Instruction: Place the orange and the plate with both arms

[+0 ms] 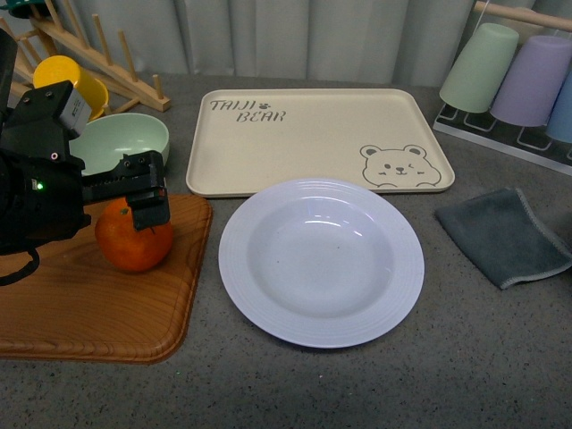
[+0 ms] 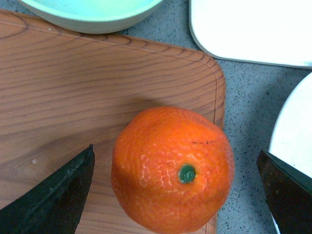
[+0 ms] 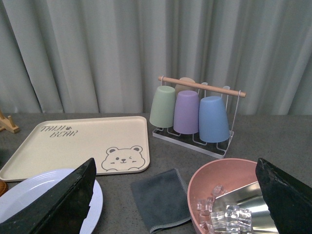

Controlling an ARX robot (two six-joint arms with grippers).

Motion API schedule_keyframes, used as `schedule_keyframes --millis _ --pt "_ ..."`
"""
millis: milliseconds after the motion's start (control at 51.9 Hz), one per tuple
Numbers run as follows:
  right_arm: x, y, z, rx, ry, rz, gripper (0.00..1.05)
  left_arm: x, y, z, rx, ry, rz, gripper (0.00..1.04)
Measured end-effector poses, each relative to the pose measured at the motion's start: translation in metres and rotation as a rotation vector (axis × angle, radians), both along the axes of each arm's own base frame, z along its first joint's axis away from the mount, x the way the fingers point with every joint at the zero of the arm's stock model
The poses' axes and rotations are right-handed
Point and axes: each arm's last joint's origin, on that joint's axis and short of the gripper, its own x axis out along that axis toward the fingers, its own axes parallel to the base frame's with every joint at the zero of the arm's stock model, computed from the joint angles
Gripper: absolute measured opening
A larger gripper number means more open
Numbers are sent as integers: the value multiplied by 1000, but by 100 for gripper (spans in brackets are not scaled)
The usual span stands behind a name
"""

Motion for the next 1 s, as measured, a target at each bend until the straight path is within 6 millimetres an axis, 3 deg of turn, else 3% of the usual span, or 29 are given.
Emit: schedule_keyframes --millis 347,540,733,848,1003 --pt "0 0 0 0 0 0 96 0 0 -10 2 36 -11 98" --pt "0 0 0 0 0 0 96 0 0 -10 -1 36 -17 72" --pt "0 0 0 0 0 0 96 0 -1 -8 14 24 -12 66" --pt "0 0 0 0 0 0 96 -1 -5 3 0 -1 -7 65" --pt "0 0 0 0 0 0 96 -1 -34 29 -38 -73 -45 65"
